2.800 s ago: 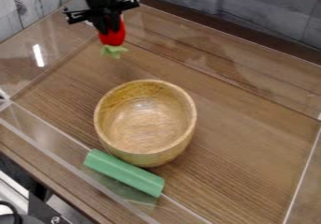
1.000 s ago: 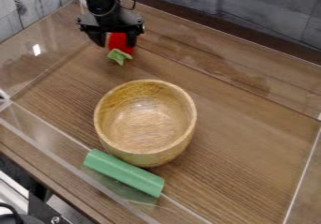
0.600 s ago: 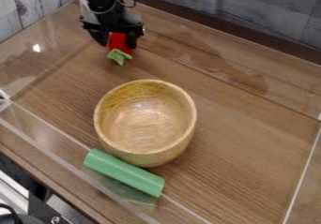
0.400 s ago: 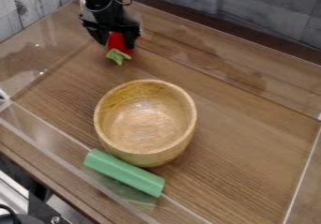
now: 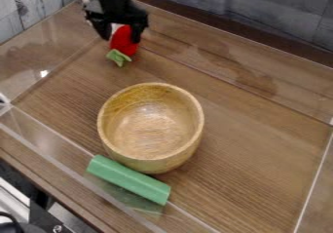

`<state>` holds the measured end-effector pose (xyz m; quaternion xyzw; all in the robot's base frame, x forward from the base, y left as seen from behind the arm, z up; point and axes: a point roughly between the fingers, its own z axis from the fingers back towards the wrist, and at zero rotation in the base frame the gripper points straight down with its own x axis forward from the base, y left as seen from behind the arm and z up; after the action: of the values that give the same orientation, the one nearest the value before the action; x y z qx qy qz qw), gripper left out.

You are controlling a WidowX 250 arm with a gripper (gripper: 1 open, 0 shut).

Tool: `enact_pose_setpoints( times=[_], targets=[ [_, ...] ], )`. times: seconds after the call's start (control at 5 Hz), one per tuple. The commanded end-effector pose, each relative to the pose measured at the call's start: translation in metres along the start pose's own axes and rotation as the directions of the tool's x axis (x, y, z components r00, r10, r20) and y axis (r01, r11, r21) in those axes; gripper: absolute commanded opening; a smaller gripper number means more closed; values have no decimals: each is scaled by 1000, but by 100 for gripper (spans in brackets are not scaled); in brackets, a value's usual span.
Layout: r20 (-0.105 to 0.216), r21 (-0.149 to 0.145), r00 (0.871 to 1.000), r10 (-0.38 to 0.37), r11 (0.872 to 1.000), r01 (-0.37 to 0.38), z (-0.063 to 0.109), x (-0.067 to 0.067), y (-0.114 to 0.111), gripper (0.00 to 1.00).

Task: Move the red fruit to the left

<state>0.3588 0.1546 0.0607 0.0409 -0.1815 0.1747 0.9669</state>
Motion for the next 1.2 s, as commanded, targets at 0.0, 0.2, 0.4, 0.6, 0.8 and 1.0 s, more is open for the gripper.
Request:
enact_pose_setpoints(
  times=[0.0,0.2,0.4,0.6,0.8,1.0],
  targets=[
    [87,11,996,2,1000,-3,31,19,2,100],
    [68,15,998,-4,1000,3,27,15,0,100],
    [49,26,999,11,1000,-12,17,10,3,100],
    [29,37,999,25,999,-26,7,5,5,100],
    [10,42,1000,24,999,-25,10,4,4,0],
    [-11,52,1000,21,998,-20,10,1,5,100]
  ],
)
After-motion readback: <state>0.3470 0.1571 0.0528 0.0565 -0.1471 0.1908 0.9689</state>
